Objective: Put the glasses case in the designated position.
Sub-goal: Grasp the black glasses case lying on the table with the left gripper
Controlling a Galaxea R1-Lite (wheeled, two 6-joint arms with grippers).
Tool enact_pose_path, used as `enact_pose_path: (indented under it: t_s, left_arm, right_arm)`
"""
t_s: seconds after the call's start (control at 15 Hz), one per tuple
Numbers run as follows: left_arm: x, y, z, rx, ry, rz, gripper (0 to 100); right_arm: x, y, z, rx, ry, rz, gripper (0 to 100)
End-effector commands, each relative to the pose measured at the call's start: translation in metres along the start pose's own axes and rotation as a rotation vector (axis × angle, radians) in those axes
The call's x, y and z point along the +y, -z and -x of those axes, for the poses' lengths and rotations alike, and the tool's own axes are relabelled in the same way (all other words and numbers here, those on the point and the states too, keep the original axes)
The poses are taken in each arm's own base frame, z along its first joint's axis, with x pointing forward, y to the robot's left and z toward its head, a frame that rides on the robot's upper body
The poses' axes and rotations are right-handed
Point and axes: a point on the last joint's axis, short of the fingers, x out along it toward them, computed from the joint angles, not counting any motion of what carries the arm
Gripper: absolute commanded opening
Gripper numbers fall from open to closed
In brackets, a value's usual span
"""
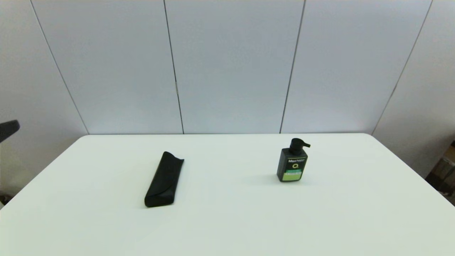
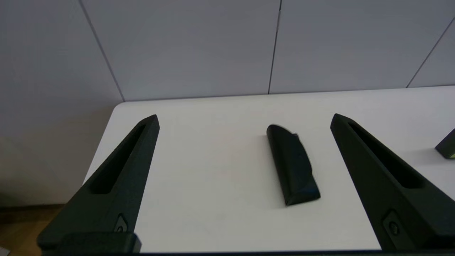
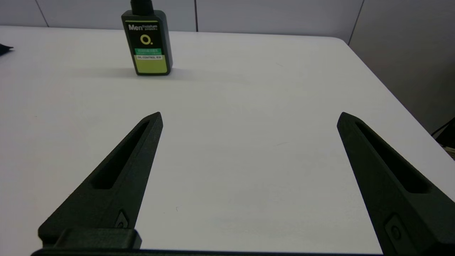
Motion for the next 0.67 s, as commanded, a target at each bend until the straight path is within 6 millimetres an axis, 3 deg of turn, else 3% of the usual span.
enact_pose_path:
  t_s: [0.07,0.2,0.67]
  left_arm:
    - [-0.006,-0.035,-0.085,0.168,0.060,-0.002,100]
    - [-0.014,-0.043,-0.111,0.217,0.095,-0.007,100]
    - [-0.038,-0.037,-0.173,0.438,0.248,-0.018,100]
  right_arm:
    - [0.000,0.000,0.000,0.001,-0.001,0.001,100]
    - [0.000,0.000,0.000,0.001,-0.001,0.001,100]
    - [0.000,0.000,0.000,0.001,-0.001,0.001,100]
